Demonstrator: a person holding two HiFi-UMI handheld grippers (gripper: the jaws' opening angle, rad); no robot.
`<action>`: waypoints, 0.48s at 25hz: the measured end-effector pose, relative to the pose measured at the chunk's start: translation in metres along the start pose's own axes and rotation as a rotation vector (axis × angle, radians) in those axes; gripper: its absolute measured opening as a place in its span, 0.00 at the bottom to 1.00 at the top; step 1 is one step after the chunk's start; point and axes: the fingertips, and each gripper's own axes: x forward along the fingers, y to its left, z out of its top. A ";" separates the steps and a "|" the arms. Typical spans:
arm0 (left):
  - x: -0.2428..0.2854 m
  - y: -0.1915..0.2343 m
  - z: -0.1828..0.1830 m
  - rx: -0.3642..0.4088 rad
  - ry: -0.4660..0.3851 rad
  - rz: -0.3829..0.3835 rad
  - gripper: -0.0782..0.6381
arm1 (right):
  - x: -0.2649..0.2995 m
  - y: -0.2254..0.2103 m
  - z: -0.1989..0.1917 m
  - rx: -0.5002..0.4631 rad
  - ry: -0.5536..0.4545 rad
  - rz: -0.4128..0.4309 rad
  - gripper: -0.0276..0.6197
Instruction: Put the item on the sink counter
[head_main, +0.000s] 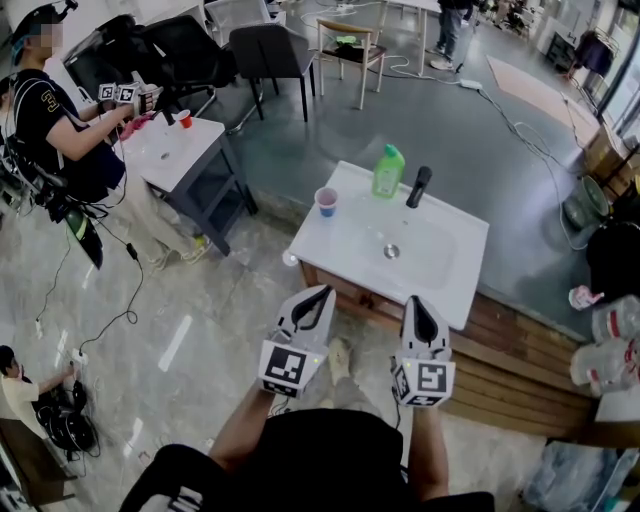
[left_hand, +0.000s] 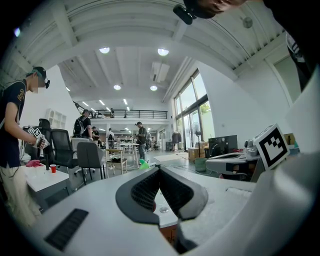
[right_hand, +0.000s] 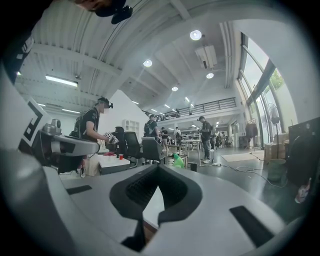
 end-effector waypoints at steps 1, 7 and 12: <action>0.000 0.000 0.001 0.007 -0.001 -0.001 0.11 | 0.000 -0.001 0.001 -0.001 0.000 -0.003 0.04; 0.002 -0.004 0.000 0.001 0.001 -0.001 0.11 | -0.001 -0.005 0.002 -0.002 -0.007 -0.004 0.04; 0.002 -0.004 0.008 0.013 0.000 0.002 0.11 | -0.001 -0.004 0.005 0.002 -0.004 0.003 0.04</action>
